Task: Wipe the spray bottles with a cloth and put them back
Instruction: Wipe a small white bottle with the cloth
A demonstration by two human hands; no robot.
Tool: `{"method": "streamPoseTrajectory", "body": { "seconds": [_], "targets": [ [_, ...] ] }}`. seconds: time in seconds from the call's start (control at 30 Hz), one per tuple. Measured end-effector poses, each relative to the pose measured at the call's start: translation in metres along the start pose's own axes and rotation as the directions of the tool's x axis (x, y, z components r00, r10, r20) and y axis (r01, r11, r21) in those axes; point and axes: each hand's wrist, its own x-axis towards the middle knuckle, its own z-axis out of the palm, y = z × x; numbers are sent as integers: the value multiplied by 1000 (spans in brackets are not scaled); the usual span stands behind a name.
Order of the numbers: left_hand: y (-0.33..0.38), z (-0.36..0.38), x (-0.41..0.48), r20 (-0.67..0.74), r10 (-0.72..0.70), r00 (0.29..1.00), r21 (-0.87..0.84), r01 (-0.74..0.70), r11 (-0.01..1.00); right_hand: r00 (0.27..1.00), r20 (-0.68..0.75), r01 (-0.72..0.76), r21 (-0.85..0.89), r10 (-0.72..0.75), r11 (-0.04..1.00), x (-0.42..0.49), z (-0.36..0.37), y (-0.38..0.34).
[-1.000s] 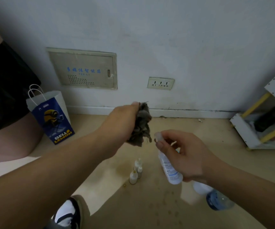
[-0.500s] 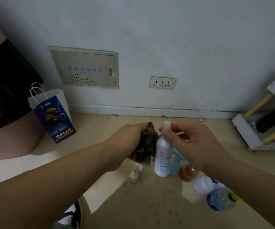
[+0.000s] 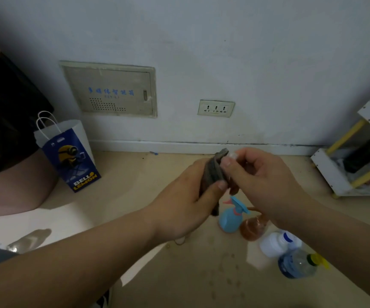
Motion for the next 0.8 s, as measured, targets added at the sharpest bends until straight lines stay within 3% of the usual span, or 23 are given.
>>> {"method": "streamPoseTrajectory", "body": {
  "seconds": [0.1, 0.17, 0.27, 0.4, 0.47, 0.57, 0.63, 0.67, 0.73, 0.77, 0.8],
  "targets": [
    [-2, -6, 1, 96, -259, 961, -227, 274, 935, 997, -71, -13, 51, 17, 999, 6, -8, -2],
    [-2, -5, 0, 130, -333, 934, -252, 355, 900, 997, -63, -47, 73, 51, 996, 8, -9, 0],
    [-1, -1, -3, 1, -171, 985, -2, 171, 985, 994, 0, -108, 76, 108, 991, 5, -2, 5],
    [2, 7, -13, -25, 105, 994, 277, -94, 956, 992, 75, -112, 167, 100, 980, 2, 8, 8],
    [-2, 6, -14, 17, 123, 992, 313, -122, 942, 991, 81, -117, 164, 105, 980, 1, 10, 9],
    [-9, -5, -10, 51, 139, 989, 166, -146, 975, 994, 39, -106, 117, 102, 988, 4, 10, 7],
    [-16, -11, -8, 36, -20, 999, -42, 21, 999, 994, 1, -107, 96, 108, 990, 8, 8, 6],
    [-17, -13, -7, 38, -202, 979, -195, 206, 959, 993, -11, -112, 92, 114, 989, 9, 8, 5],
    [-20, -16, -6, 66, -488, 870, -434, 465, 771, 992, 5, -127, 113, 127, 986, 11, 11, 6],
    [-20, -16, -6, 43, -527, 849, -442, 489, 752, 992, 29, -129, 132, 126, 983, 11, 16, 6],
    [-19, -15, -6, -4, -478, 878, -382, 440, 812, 991, 61, -127, 146, 119, 981, 9, 22, 7]
  ]
}}
